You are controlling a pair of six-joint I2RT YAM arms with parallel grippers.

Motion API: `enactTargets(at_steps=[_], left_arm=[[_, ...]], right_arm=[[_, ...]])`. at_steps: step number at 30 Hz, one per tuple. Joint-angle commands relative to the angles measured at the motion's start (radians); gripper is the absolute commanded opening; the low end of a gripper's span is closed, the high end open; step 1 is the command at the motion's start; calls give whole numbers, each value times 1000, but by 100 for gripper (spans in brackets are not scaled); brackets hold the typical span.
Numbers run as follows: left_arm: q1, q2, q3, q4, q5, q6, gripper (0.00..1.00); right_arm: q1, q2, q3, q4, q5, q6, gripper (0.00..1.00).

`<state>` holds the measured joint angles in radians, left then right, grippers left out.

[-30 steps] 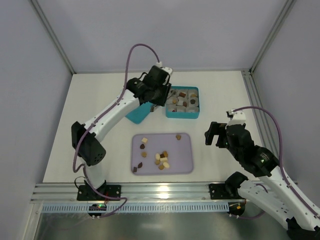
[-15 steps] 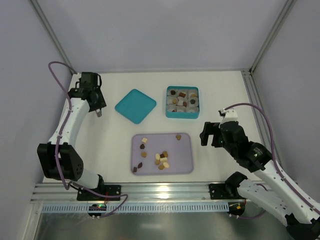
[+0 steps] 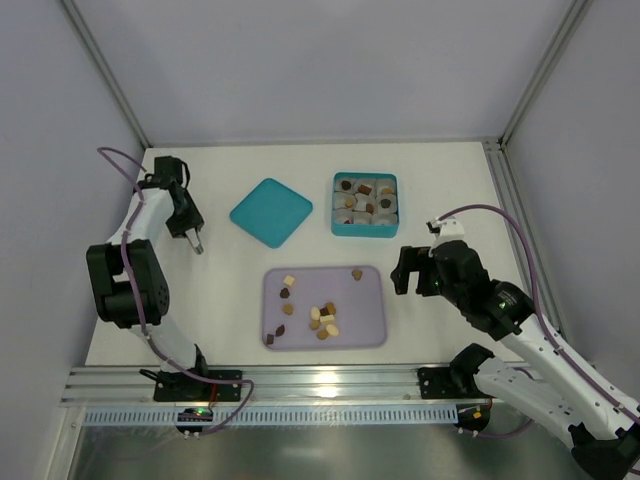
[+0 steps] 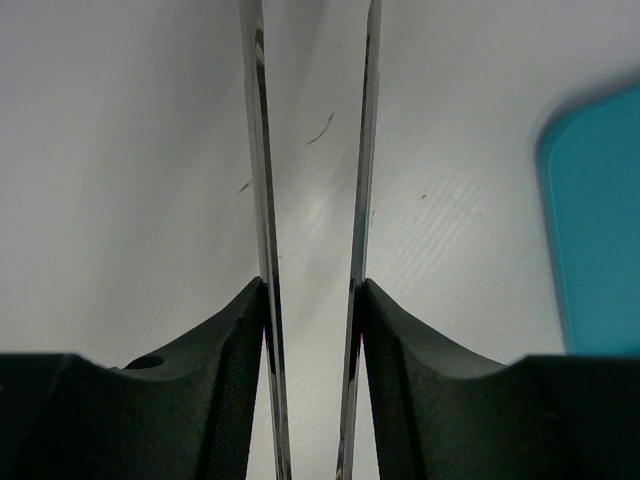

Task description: Pack the chocolate

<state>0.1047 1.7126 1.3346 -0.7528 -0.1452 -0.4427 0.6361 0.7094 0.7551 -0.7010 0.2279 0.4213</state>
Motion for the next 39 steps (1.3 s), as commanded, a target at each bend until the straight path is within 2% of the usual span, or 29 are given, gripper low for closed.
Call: enactTargets(at_steps=[1,4,6,13,18,29,39], left_arm=[[18,65,28,52,29,-11,41],[27,120,32,58,26,-8,43],[35,159,37,58,22,-4,48],[62,217,34,56,26,13,52],[61,234,23,55,30,4,69],[63,177,57,4,12,13,86],[62,94,115,-59,29,1,92]], right_arm=[[5,4,6,48,-10,-4,100],[5,5,3,47,-13,-6,100],[7,7,0,54,-13,-4,100],[5,27,-11,75,-22,-6,100],[5,47,-17,93,-35,-3,100],[5,61,-19,101,-41,4,100],[5,62,9,66,-18,1,100]])
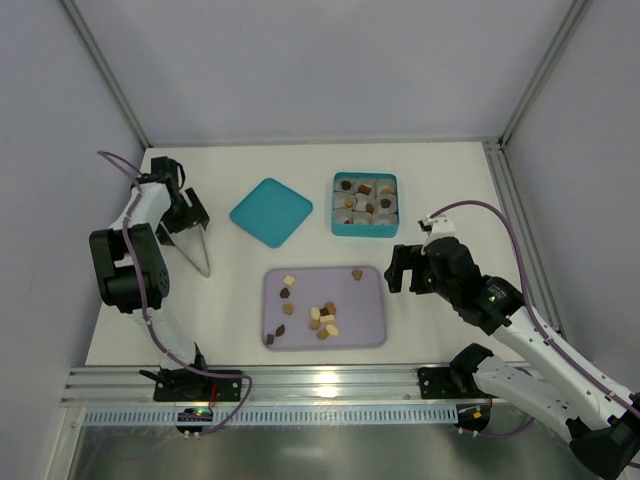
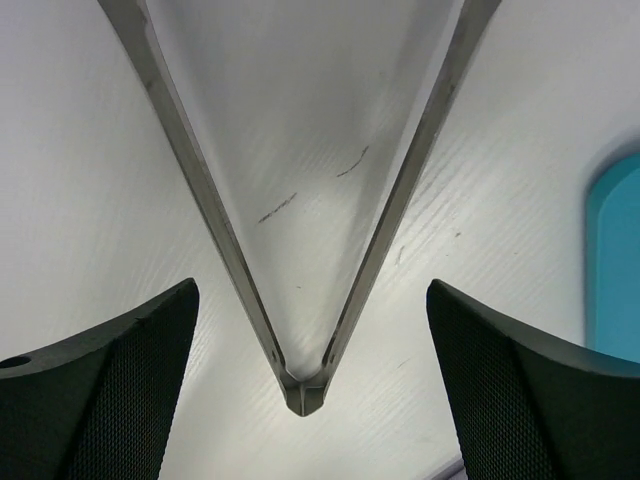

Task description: Pack the chocolate

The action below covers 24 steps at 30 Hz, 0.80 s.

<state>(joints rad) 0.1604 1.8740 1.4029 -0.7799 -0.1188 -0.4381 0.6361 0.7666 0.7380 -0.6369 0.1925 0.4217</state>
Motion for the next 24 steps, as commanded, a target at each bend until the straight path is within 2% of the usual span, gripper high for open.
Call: enactTargets(at_steps=[1,8,13,17,19,24], left_arm=[[8,-88,50,-33,4,-5,92],[4,-186,84,-68,31,-5,92],[-56,-214,149,-78,51,24,89],[-142,-138,260,-81,68,70,84],[-192,-46,341,-87,67,110,81],[-229,144,459,-55,74,188,72]], right_arm=[[5,7,31,-3,21,-1,100],[5,13,58,-26,36,-1,100],[5,43,89,-11,24,-3,100],[5,111,126,45,-24,-4,100],[5,169,156,71,-48,-4,100],[5,289,228,114,-97,-1,99]])
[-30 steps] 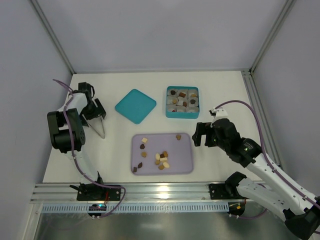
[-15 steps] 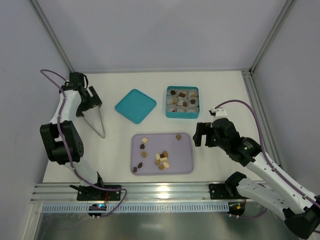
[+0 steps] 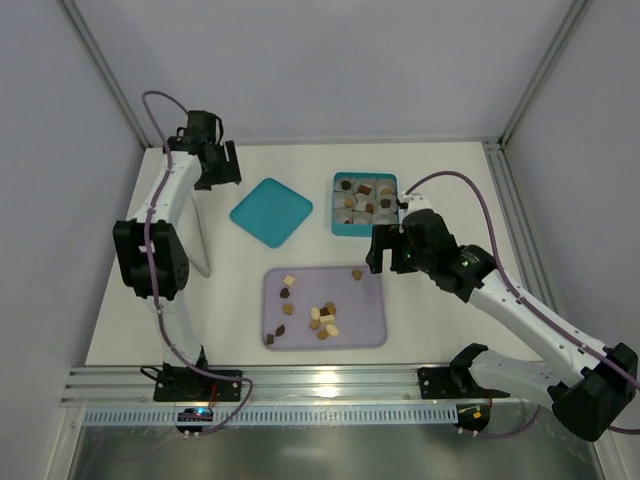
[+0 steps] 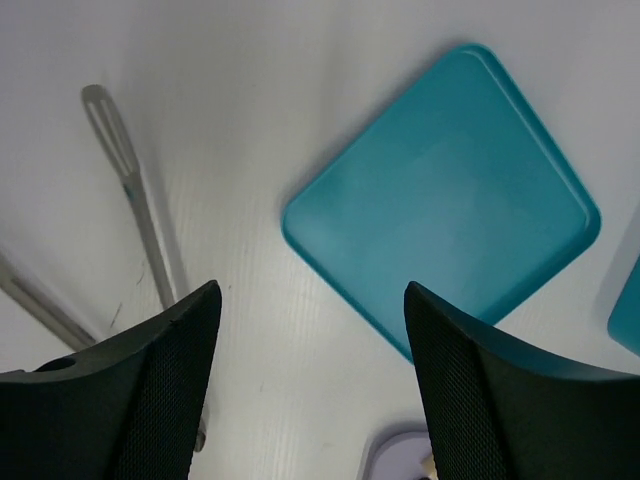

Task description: Pack the chocolate

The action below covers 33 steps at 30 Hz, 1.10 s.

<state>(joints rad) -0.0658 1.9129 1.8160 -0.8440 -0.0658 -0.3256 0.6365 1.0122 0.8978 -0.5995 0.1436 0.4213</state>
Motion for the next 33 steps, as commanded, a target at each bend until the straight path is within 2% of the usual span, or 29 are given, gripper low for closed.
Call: enactTargets(at_steps=[1,5,14,23,27,33], left_arm=[[-3,129,61,17,40,80,71],[-3,248,172,19,104,94,67],[-5,413,261,17,153,112,66],[-3,420,180,45,152,83,57],[-6,410,140,59,156,50,46],[-23,357,13,98,118,10,38]], right_arm=[[5,55,76,82,-55,0,100],[5,132,118,90,-88,1,100],[5,227,128,133,-131,2,100],[5,275,121,176,-168,2,100],[5,307,130,198,-180,5,100],[5,358,162,217,-202,7,100]])
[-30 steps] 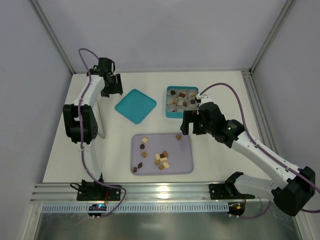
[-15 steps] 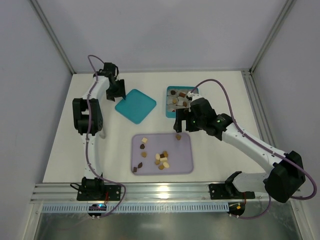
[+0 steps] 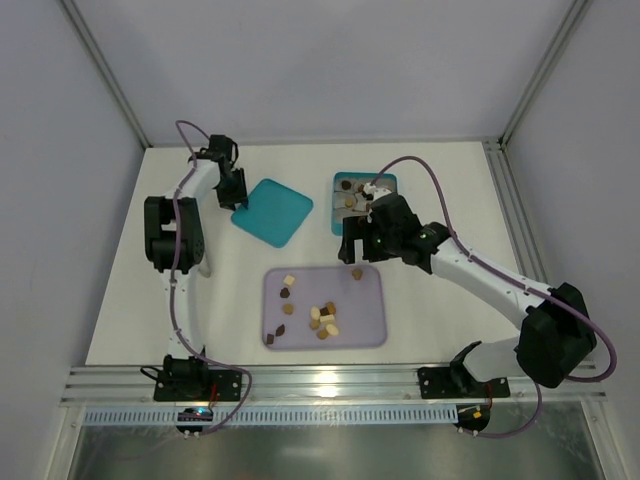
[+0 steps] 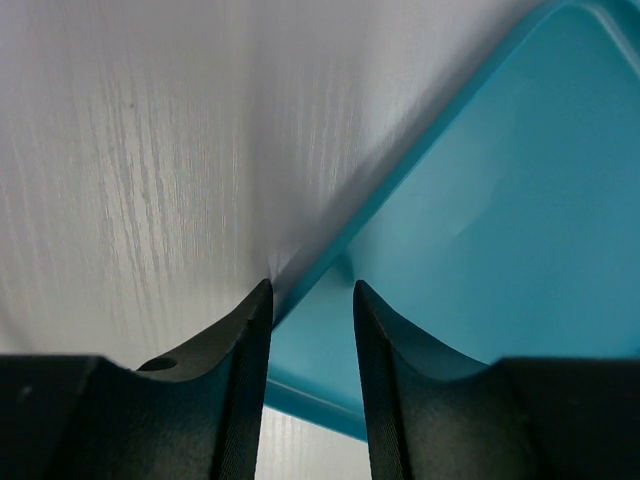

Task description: Pack the chocolate

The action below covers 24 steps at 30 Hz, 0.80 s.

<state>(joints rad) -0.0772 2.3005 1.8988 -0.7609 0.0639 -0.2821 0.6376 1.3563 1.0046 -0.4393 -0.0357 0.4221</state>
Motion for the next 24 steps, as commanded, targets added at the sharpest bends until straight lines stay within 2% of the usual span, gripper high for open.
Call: enactTargets(at_steps=[1,6,11,17,24], left_arm=[[-12,-53,-90,21,-21,-45,37],[-13,-116,-225,63,-32,-80,30],[-15,-138,-273,84,0,-95,24],[-13,-144,-288,90,40,-97,0],[4,-182,-314,115,174,-98,0]], right_arm=[[4,29,58,60,-26,7,100],[4,84,86,94,-88,20,100],[4,154,121,119,-128,24,100],[4,254,244,103,-164,14,100],[4,447,446,62,-182,-2,100]])
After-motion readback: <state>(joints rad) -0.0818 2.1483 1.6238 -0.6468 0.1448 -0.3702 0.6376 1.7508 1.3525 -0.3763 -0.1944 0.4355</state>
